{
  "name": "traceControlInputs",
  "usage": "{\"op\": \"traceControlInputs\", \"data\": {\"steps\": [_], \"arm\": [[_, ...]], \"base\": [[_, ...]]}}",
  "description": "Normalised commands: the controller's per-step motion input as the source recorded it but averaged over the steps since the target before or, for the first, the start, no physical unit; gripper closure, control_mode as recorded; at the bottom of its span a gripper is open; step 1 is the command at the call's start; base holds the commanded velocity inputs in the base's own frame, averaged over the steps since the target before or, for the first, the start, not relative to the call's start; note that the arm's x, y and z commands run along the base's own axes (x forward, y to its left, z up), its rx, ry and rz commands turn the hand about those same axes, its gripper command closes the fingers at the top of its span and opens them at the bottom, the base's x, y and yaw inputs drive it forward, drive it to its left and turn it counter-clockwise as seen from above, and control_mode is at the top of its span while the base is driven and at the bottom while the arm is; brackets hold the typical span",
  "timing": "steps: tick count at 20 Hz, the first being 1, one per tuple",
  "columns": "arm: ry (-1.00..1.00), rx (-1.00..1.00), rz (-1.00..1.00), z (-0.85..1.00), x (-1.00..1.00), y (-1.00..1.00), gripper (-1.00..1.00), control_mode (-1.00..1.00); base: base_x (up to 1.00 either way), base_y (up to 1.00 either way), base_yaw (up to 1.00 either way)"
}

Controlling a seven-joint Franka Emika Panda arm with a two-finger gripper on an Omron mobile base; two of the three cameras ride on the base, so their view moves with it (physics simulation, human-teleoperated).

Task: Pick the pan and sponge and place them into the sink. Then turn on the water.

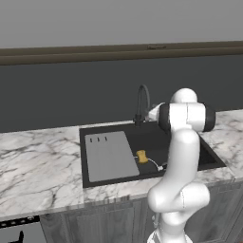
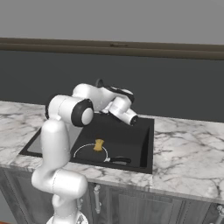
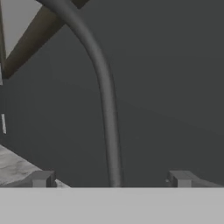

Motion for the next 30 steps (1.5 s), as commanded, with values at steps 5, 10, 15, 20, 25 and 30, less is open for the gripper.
{"op": "traceControlInputs", "data": {"steps": [5,10,15,20,25,30], "arm": [[0.0,0.01,0.0,-0.11,0.34,-0.07,-1.0,-1.0],[0.0,0.01,0.0,-0.34,0.36,-0.08,-1.0,-1.0],[0.0,0.01,0.0,-0.25,0.34,-0.04,-1.0,-1.0],[0.0,0.03,0.0,-0.03,0.2,-0.01,-1.0,-1.0],[0.01,0.02,0.0,0.0,0.21,0.0,1.0,-1.0],[0.08,0.06,0.0,0.0,0.11,-0.05,1.0,-1.0]], "base": [[0.0,0.0,0.0],[0.0,0.0,0.0],[0.0,0.0,0.0],[0.0,0.0,0.0],[0.0,0.0,0.0],[0.0,0.0,0.0]]}}
